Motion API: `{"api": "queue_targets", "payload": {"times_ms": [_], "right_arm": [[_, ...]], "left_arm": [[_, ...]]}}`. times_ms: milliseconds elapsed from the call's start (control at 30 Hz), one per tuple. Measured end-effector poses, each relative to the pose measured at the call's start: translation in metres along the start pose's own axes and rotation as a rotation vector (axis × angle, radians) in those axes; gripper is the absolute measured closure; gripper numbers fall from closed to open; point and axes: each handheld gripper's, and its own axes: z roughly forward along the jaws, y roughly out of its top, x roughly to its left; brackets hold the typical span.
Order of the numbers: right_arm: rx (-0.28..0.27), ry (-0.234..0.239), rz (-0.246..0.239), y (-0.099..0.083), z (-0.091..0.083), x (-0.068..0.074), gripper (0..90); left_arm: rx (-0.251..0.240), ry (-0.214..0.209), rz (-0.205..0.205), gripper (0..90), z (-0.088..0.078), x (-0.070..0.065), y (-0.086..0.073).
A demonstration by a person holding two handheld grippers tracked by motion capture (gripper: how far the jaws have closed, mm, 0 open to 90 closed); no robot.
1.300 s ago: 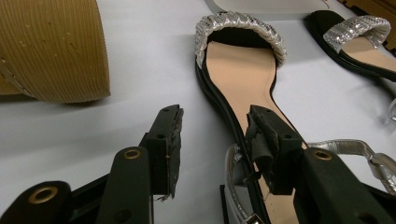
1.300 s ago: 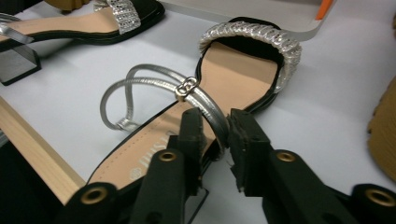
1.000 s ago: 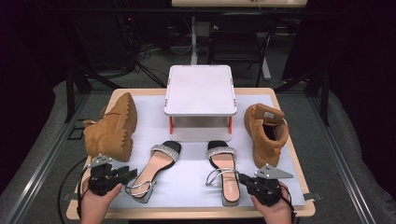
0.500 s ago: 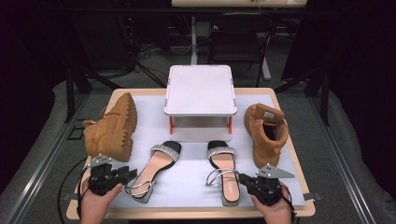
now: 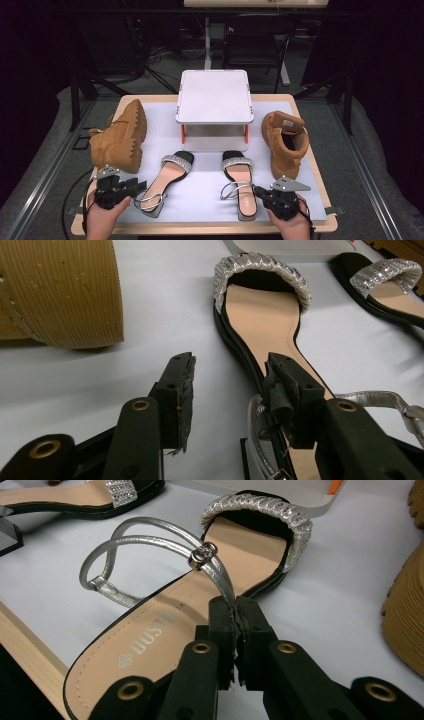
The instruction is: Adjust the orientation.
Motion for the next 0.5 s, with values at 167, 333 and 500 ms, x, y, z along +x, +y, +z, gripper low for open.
{"api": "queue_targets", "payload": {"times_ms": [167, 333, 500], "right_arm": [[-0.011, -0.006, 0.002, 0.0, 0.0, 0.0, 87.3], [-0.009, -0.013, 0.018, 0.0, -0.002, -0.008, 87.3], [-0.025, -0.022, 0.062, -0.002, -0.004, -0.021, 87.3]], "left_arm": [[0.006, 0.0, 0.0, 54.0, -0.001, 0.001, 0.0], [0.003, 0.003, 0.0, 54.0, 0.0, 0.001, 0.0], [0.0, 0.004, -0.003, 54.0, -0.001, 0.001, 0.0]]}}
